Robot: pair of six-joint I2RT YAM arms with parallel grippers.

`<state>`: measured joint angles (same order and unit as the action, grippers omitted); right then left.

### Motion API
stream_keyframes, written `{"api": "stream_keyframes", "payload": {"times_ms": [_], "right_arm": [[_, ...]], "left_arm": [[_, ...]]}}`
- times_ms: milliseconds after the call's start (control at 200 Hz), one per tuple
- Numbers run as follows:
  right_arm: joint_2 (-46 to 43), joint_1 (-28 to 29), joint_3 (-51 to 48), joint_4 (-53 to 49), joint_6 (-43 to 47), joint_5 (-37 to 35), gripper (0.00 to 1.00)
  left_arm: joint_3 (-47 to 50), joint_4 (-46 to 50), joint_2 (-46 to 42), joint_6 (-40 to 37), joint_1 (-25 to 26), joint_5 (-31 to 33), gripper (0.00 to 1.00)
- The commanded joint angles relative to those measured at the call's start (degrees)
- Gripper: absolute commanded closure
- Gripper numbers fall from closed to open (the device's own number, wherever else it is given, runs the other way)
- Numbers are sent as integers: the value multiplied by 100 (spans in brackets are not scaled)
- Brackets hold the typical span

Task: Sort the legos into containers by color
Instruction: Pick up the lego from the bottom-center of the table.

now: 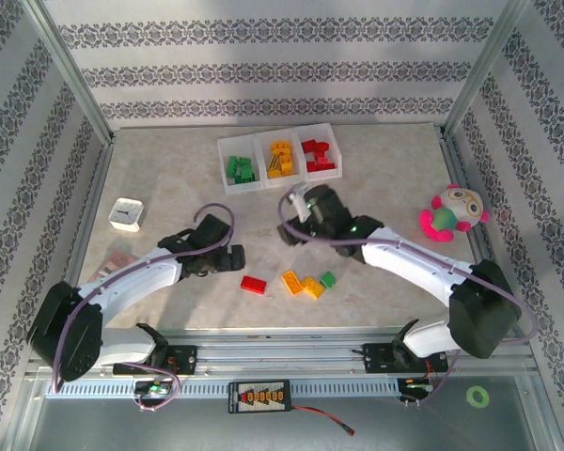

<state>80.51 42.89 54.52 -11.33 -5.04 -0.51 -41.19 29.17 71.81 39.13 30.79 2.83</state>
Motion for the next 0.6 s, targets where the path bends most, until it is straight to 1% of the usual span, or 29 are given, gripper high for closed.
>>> {"api": "stream_keyframes", "payload": {"times_ms": [0,45,130,220,280,370,435,595], "right_arm": [[-21,585,-246,-160,389,278,26],[85,918,-328,-63,411,299,26],[359,1329,-399,128,310,307,26],[761,1674,-276,120,290,327,27],[1056,1825,-141,92,284,315,27],[1501,1940,173,-77,302,297,29],[1791,1941,327,-109,303,270,31],[2288,1895,621,-189,368,345,41]], "left_arm": [[244,-48,-391,352,-520,-136,1],[337,-75,-569,439,-739,-130,1],[564,-210,-937,541,-1070,-112,0],[717,-273,-1207,556,-1247,-125,0],[720,-231,-1289,519,-1278,-109,0],[710,-199,-1301,482,-1301,-146,1],[744,-302,-1309,466,-1310,-288,1],[785,-404,-1363,455,-1303,-341,0]]}}
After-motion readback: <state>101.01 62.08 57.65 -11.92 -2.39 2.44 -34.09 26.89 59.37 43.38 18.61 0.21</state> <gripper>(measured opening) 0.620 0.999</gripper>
